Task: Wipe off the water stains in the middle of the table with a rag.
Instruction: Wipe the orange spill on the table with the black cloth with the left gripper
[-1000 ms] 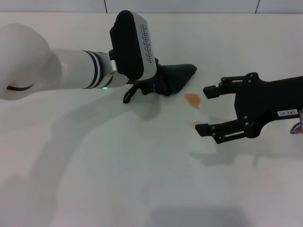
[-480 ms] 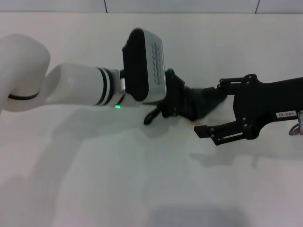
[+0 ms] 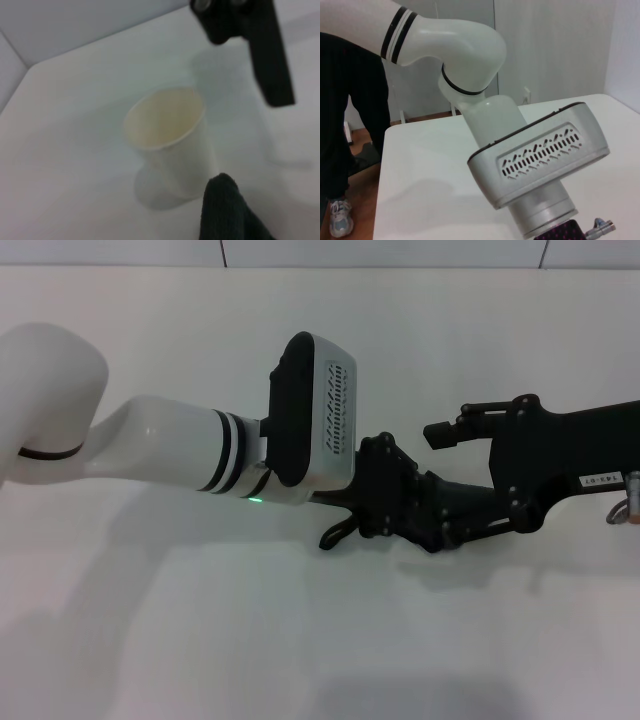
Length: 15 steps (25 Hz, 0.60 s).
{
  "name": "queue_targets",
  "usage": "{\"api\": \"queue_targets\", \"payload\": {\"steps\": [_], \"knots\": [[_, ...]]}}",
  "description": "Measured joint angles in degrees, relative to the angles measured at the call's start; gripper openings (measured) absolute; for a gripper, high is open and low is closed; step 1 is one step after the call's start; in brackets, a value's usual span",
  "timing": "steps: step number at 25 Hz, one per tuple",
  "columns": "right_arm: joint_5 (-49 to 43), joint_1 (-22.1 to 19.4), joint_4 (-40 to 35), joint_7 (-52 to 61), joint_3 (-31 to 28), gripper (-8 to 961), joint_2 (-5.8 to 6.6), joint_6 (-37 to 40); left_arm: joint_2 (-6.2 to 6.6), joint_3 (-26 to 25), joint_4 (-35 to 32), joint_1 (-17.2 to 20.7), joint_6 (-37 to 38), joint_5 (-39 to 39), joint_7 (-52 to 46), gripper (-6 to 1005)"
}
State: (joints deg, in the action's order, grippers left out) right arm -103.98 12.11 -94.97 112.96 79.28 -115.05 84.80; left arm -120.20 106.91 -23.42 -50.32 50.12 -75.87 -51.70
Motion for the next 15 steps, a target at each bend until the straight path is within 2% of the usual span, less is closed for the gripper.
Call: {"api": "queue_targets", "payload": {"steps": [11, 15], "knots": [[0.0, 0.2, 0.0, 0.7, 0.2, 841, 0.0, -0.2, 0.27, -0.1, 1.3, -0.5, -7.9, -0.2, 1.9, 104], [0.0, 0.3, 0.1, 0.7, 0.3, 841, 0.0, -0.2, 0.42, -0.3, 1.5, -0.6, -13.6, -0.2, 2.0, 104]]}}
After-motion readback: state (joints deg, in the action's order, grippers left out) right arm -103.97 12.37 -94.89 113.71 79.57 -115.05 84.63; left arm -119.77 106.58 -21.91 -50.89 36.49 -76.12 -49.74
